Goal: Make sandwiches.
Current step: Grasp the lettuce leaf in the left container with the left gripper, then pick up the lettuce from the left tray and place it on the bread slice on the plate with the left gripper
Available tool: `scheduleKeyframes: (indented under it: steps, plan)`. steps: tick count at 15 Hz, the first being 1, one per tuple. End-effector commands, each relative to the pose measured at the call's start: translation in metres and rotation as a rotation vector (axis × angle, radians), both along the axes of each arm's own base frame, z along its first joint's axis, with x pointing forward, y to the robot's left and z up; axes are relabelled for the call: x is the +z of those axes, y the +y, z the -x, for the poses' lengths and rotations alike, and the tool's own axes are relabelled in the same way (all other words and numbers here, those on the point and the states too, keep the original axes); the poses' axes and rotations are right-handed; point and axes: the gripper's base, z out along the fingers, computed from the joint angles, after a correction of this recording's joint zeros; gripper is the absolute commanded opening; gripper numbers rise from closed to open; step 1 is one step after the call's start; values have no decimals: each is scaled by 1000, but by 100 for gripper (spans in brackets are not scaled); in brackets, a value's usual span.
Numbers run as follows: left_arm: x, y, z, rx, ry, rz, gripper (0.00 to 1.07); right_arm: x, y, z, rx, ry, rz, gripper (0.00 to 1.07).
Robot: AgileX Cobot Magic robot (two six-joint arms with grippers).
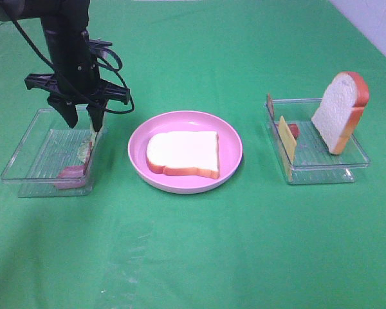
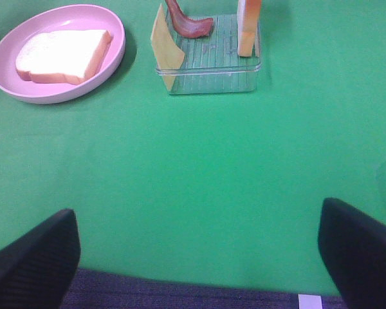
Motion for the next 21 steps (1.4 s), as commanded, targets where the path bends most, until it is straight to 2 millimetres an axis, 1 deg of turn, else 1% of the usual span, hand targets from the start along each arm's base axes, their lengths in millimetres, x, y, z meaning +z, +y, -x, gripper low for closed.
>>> scheduleKeyframes:
  steps: [1,5,6,7,10,15,20,21]
  plan:
    - [0,-2,5,21,48,11,41,0,0,1,4,-21,-1,96]
    - [0,-7,5,34,52,65,40,0,0,1,4,-21,-1,96]
    - [0,-7,5,34,52,66,35,0,0,1,4,-21,-1,96]
    - [0,-7,5,34,52,66,27,0,0,1,4,-21,-1,96]
    - [0,-8,3,23,35,71,0,0,0,1,4,-21,-1,96]
    - [3,-9,3,20,23,75,0,0,0,1,4,-21,-1,96]
    - [41,-7,8,24,-59,102,0,0,0,1,4,-21,-1,96]
    - [54,-5,10,32,-87,99,0,0,0,1,4,-21,-1,96]
